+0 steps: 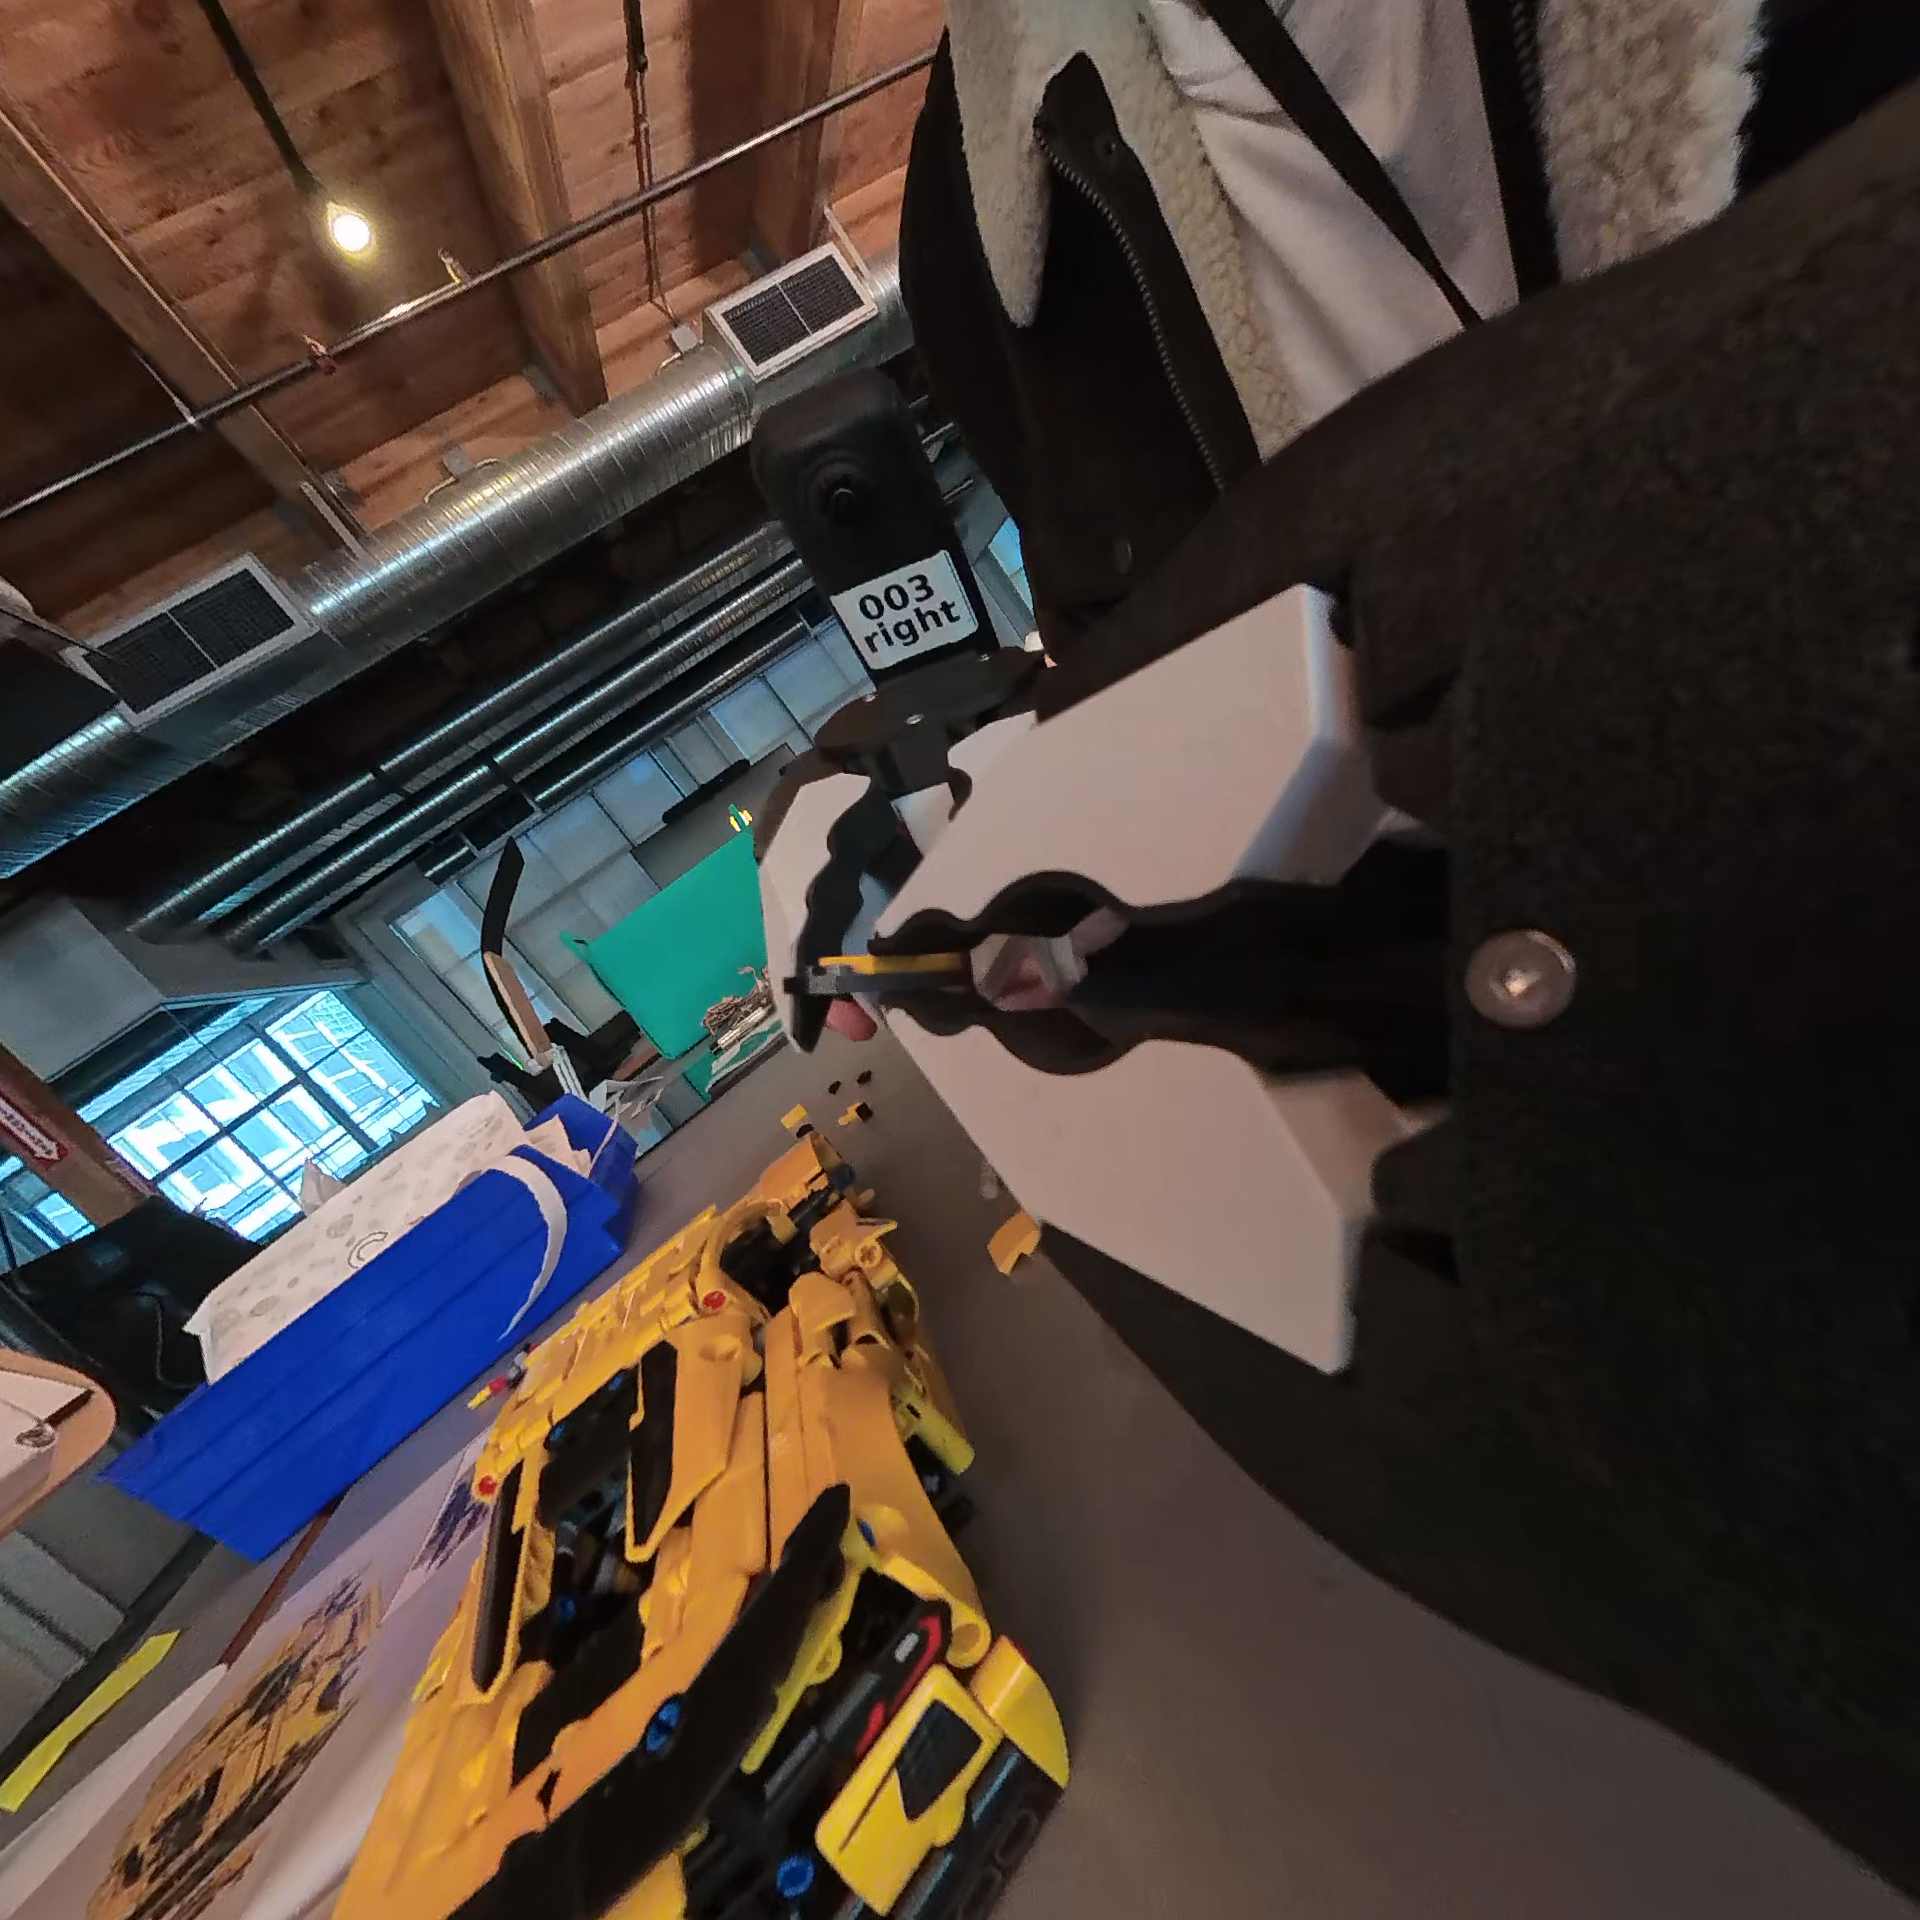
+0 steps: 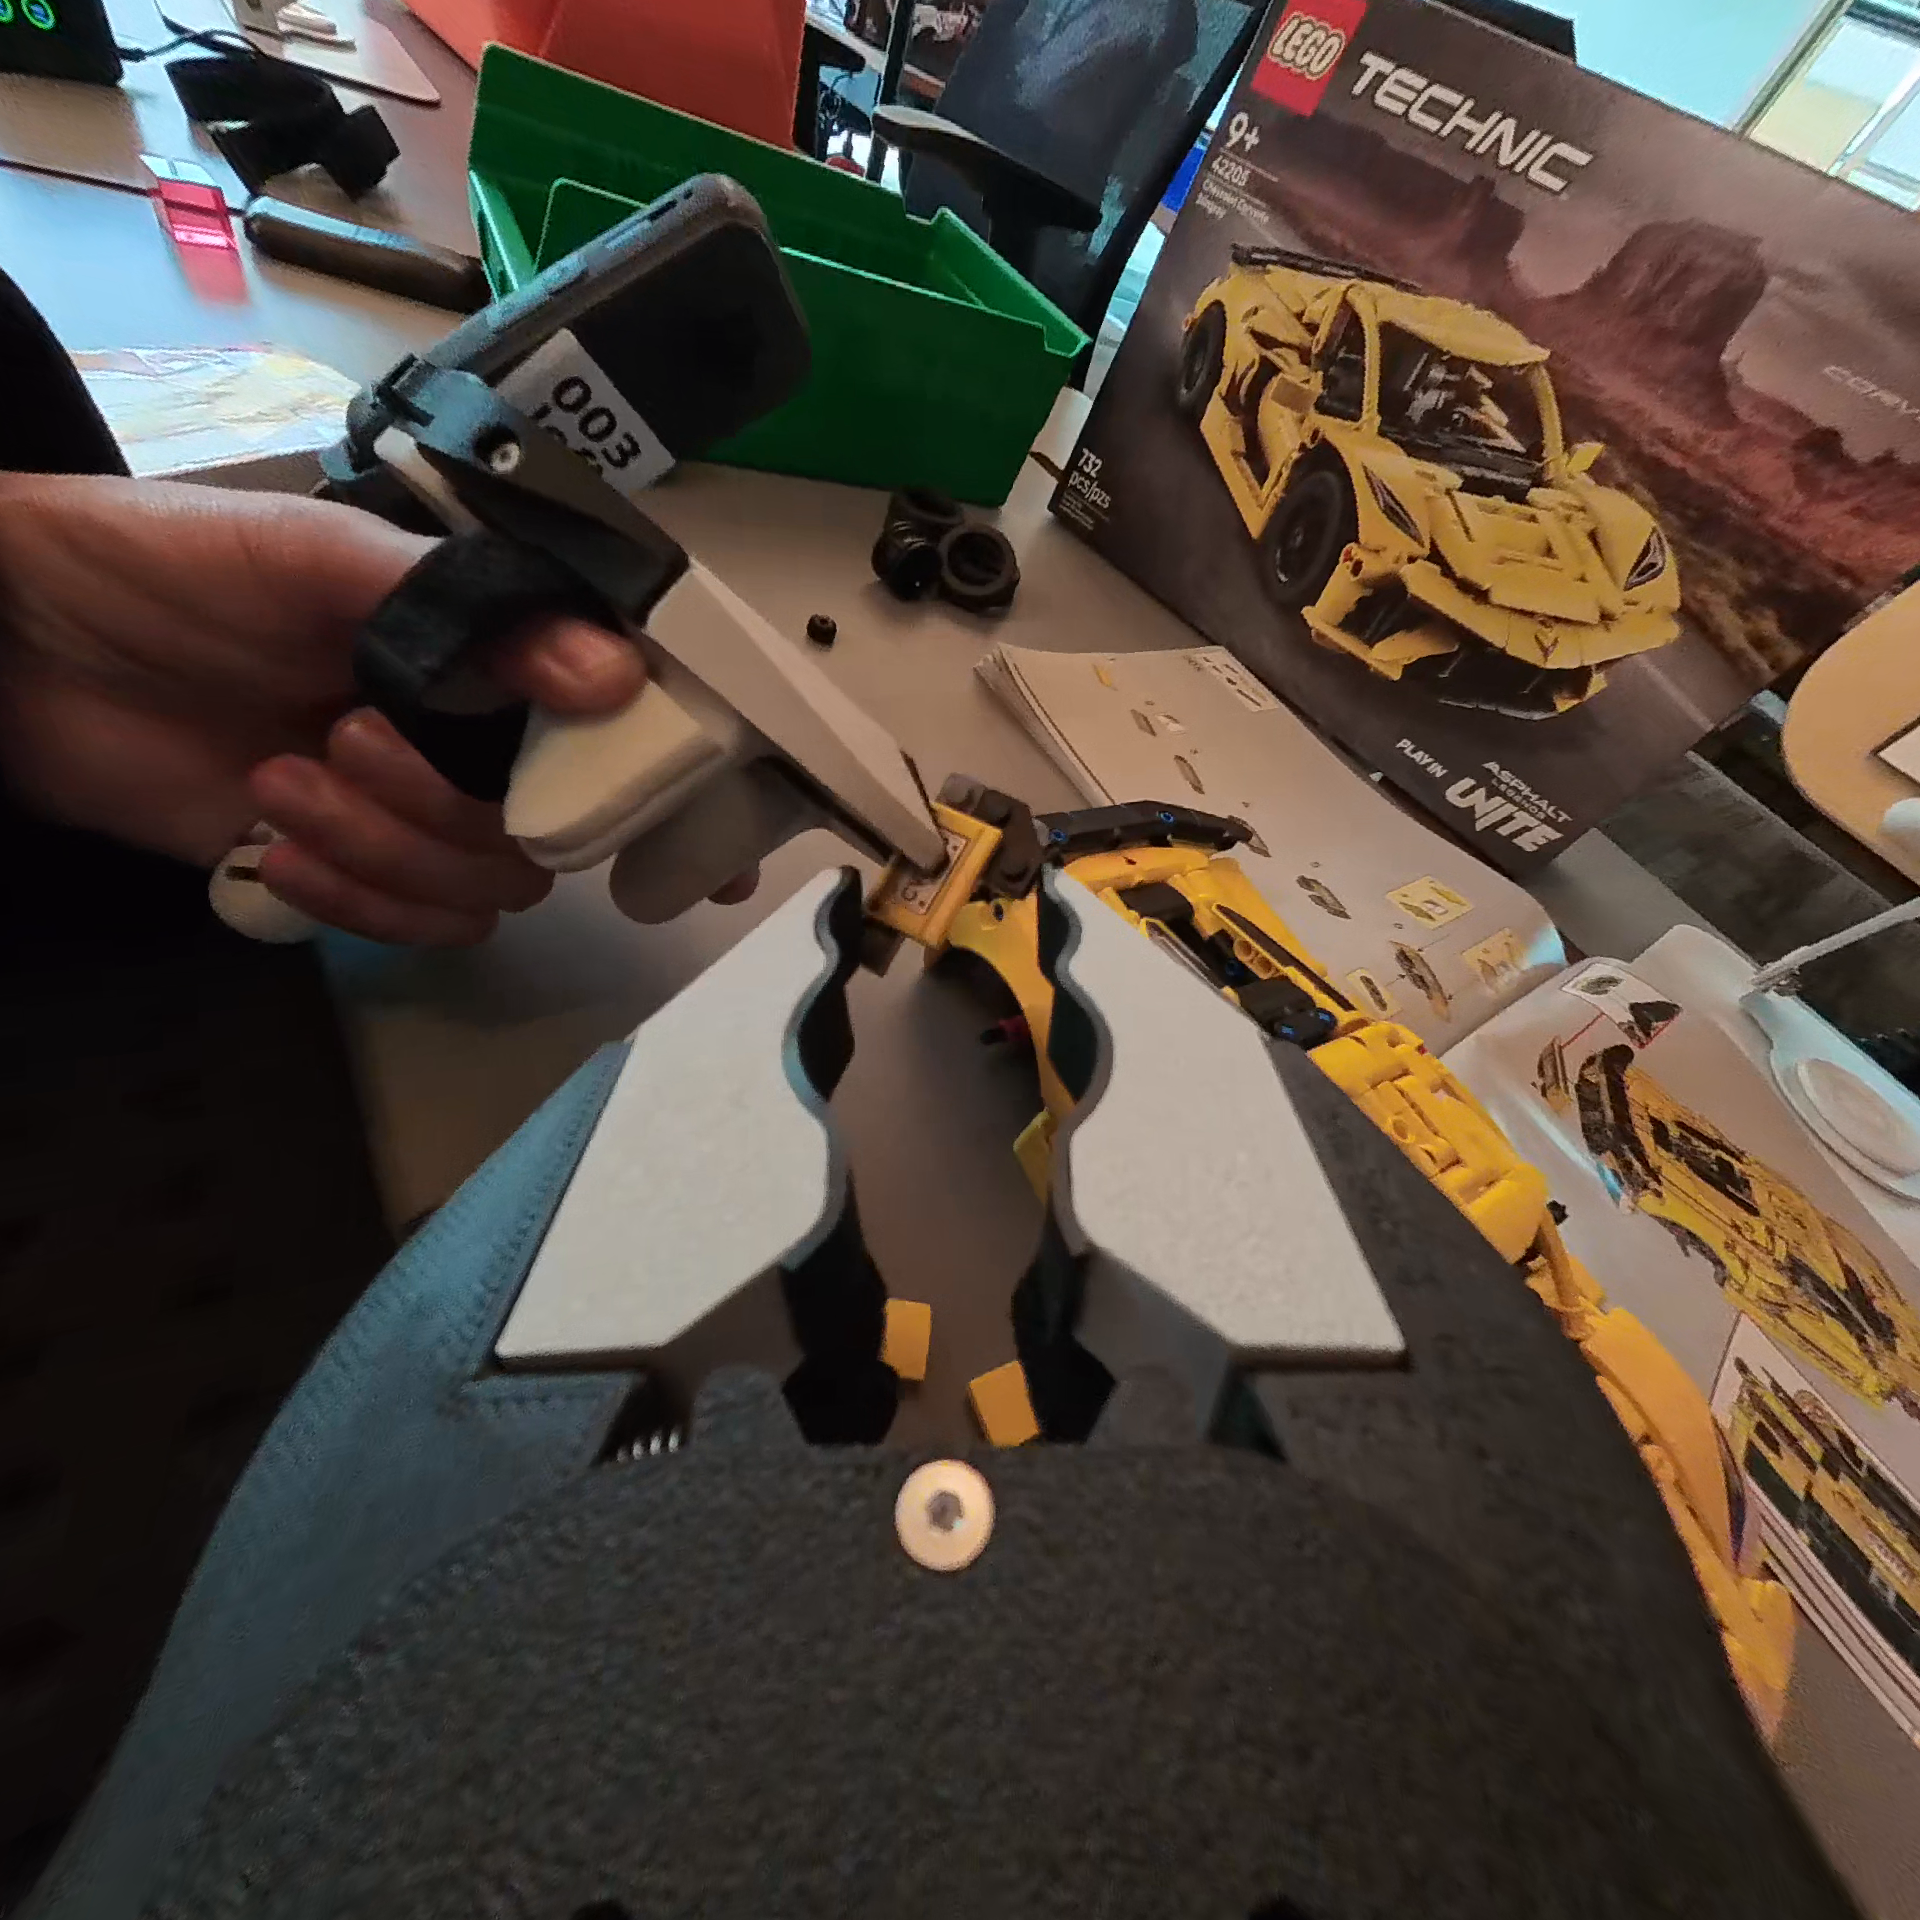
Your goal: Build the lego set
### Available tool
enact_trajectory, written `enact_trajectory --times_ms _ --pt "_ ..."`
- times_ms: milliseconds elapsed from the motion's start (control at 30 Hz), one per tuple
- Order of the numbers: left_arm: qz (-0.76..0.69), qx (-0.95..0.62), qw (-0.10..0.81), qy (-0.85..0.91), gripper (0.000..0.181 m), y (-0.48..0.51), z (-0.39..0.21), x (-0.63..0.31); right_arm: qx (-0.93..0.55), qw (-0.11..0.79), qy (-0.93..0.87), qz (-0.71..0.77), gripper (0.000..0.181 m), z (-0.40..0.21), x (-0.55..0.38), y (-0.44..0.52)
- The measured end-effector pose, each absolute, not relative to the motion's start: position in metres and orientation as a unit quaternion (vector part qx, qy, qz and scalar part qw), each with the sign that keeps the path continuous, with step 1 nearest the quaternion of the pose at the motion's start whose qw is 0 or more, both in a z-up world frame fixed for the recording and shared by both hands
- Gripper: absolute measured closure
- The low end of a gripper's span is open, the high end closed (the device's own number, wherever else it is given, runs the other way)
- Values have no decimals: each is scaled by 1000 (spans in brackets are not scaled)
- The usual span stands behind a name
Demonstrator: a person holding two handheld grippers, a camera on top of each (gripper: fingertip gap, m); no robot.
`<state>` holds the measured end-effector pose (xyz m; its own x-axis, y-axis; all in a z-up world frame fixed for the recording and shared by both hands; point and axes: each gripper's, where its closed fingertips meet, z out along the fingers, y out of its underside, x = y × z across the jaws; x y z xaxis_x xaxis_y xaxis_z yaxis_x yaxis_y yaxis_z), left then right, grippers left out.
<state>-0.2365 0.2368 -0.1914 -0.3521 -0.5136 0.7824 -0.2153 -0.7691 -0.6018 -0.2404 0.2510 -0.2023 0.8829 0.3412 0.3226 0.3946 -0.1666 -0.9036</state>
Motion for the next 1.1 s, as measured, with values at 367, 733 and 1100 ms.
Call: enact_trajectory --times_ms 367,733,1100 --pt "-739 -573 110 336 176 238 -196 -235 -759 598 -255 -39 148 -206 -239 254" --pt "-726 -577 99 361 176 231 -202 -234 -753 592 -283 -45 148 -210 -241 251" --pt "-766 -553 124 302 176 249 -184 -241 -752 610 -224 106 153 -199 -246 245"
